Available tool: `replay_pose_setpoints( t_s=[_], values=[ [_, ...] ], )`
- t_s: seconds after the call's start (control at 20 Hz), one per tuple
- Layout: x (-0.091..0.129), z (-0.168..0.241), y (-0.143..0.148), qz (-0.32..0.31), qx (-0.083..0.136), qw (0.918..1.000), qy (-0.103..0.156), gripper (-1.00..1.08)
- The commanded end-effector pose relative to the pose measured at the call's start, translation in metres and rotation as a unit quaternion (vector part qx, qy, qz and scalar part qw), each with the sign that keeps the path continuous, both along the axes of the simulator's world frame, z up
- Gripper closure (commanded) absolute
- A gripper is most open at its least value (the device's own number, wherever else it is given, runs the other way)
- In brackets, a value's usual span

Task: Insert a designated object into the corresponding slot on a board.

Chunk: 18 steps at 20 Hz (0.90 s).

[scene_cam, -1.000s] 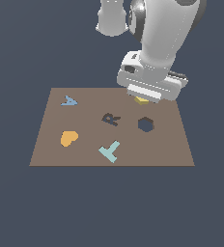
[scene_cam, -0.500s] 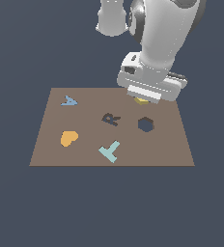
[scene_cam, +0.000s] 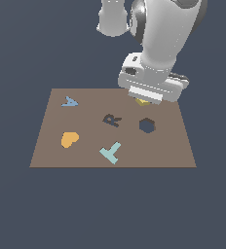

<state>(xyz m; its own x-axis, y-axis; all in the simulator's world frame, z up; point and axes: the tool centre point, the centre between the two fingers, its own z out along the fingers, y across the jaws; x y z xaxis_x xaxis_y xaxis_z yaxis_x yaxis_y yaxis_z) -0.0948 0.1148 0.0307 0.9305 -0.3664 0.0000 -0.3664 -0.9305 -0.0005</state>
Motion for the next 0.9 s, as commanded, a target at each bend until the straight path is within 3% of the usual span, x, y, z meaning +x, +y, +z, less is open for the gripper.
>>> replay_pose_setpoints(
  t_s=[0.0,0.5,0.85],
  values=[
    [0.001,0.000,-0.001,0.009,0.000,1.0000,0.000,1.08],
    [0.013,0.002,-0.009,0.092,0.000,0.9958,0.000,1.08],
    [0.030,0.003,-0.017,0.193,0.000,0.9812,0.000,1.08]
  ],
)
